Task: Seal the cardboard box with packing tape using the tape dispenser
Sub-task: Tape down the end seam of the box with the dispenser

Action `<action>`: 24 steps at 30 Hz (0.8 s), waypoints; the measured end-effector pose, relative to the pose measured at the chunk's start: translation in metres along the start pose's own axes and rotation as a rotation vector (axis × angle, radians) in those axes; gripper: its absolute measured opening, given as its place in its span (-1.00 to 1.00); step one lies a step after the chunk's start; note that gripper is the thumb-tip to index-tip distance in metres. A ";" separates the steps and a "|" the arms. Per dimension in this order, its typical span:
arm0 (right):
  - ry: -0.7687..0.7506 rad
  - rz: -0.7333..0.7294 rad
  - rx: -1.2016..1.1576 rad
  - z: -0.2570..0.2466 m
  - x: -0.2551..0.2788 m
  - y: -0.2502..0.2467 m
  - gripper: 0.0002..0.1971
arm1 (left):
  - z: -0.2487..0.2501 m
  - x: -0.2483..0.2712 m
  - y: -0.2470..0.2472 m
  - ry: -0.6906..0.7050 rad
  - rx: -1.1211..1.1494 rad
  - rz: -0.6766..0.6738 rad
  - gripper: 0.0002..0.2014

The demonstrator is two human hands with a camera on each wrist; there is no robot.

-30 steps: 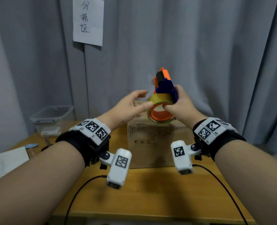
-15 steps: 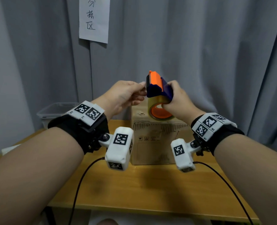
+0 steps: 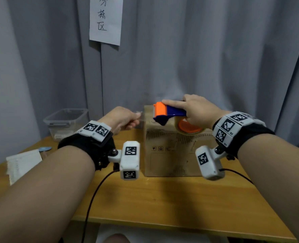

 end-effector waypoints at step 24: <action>0.183 -0.064 0.336 0.009 0.036 0.007 -0.36 | -0.048 -0.012 0.023 0.008 -0.056 0.365 -0.39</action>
Point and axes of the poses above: each hand's wrist, its own x-axis away from the middle knuckle, its own y-axis out of the palm, z = x × y, the point moved 7 cm from there along -x, towards the middle knuckle, and after that the axes turned 8 degrees about -y, right-handed, at the moved point
